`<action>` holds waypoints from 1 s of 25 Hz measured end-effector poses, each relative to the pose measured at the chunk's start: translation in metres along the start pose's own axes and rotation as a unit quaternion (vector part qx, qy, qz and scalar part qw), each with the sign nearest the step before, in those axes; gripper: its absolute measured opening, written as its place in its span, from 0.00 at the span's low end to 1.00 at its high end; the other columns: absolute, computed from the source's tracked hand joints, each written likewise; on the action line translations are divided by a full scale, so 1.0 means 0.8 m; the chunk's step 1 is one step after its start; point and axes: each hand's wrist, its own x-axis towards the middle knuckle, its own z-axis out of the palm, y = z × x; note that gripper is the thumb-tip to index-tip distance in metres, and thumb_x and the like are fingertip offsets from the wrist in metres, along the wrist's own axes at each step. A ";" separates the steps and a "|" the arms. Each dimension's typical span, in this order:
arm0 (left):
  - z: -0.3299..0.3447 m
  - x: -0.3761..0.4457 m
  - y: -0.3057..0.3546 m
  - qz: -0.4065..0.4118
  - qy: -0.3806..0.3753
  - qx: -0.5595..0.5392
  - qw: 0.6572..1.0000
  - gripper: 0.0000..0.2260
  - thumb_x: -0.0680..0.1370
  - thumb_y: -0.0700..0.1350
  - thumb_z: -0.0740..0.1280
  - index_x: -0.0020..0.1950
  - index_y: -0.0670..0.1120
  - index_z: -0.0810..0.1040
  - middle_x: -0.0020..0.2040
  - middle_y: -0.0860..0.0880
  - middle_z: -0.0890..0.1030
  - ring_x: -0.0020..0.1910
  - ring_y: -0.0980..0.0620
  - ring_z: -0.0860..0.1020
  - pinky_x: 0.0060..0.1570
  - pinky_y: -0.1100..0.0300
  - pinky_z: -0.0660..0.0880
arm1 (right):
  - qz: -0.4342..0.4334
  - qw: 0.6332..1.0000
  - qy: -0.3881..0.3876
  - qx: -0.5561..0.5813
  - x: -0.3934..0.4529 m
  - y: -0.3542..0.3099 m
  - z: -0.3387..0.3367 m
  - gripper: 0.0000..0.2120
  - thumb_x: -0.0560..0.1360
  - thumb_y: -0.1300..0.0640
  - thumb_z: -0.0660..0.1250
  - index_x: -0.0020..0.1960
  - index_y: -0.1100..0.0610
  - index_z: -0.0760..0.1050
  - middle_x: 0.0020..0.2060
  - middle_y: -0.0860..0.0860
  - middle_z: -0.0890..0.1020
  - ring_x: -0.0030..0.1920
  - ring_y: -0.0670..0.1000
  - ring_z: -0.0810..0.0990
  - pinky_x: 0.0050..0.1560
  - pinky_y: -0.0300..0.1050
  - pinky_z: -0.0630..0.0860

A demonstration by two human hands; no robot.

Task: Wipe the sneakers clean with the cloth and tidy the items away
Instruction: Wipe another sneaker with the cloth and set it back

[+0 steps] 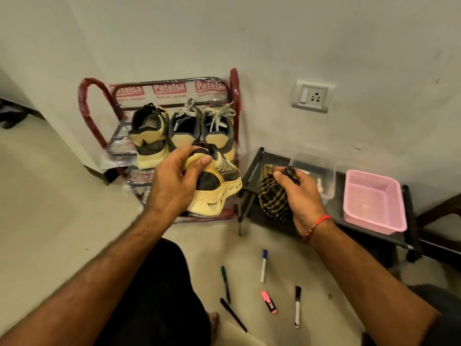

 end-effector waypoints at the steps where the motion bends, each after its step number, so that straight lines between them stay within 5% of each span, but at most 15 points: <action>1: -0.019 -0.006 -0.001 0.009 0.023 0.014 1.000 0.07 0.81 0.48 0.69 0.56 0.46 0.82 0.47 0.53 0.84 0.48 0.57 0.83 0.46 0.54 0.82 | 0.007 1.000 -0.010 0.008 0.001 0.003 0.012 0.05 0.77 0.56 0.70 0.50 0.50 0.84 0.48 0.52 0.86 0.54 0.54 0.84 0.61 0.60 0.78; 6: -0.101 -0.034 -0.003 0.006 0.102 0.000 0.995 0.06 0.81 0.46 0.68 0.54 0.44 0.80 0.45 0.52 0.84 0.45 0.57 0.84 0.40 0.64 0.81 | 0.056 0.994 -0.034 0.088 0.001 0.015 0.061 0.09 0.77 0.57 0.69 0.56 0.55 0.82 0.51 0.56 0.86 0.56 0.56 0.83 0.63 0.61 0.76; 12: -0.189 -0.023 -0.021 0.048 0.231 0.040 0.971 0.07 0.82 0.47 0.67 0.53 0.44 0.77 0.46 0.50 0.81 0.48 0.50 0.85 0.42 0.58 0.83 | 0.086 0.990 -0.051 0.103 0.000 0.030 0.107 0.09 0.78 0.56 0.69 0.57 0.55 0.82 0.51 0.56 0.86 0.56 0.57 0.83 0.62 0.64 0.76; 19: -0.221 0.057 -0.026 0.080 0.286 0.026 0.955 0.08 0.82 0.46 0.68 0.45 0.46 0.74 0.39 0.54 0.75 0.38 0.62 0.78 0.36 0.66 0.77 | 0.111 0.979 -0.074 0.152 0.009 0.041 0.159 0.13 0.78 0.56 0.68 0.61 0.56 0.79 0.53 0.55 0.85 0.56 0.56 0.83 0.53 0.54 0.80; 25: -0.232 0.090 -0.050 0.147 0.354 0.085 0.920 0.07 0.82 0.46 0.67 0.50 0.42 0.77 0.41 0.58 0.76 0.40 0.65 0.77 0.40 0.69 0.75 | 0.103 0.981 -0.098 0.136 0.014 0.051 0.183 0.10 0.78 0.57 0.68 0.58 0.54 0.81 0.52 0.55 0.85 0.57 0.57 0.83 0.56 0.58 0.79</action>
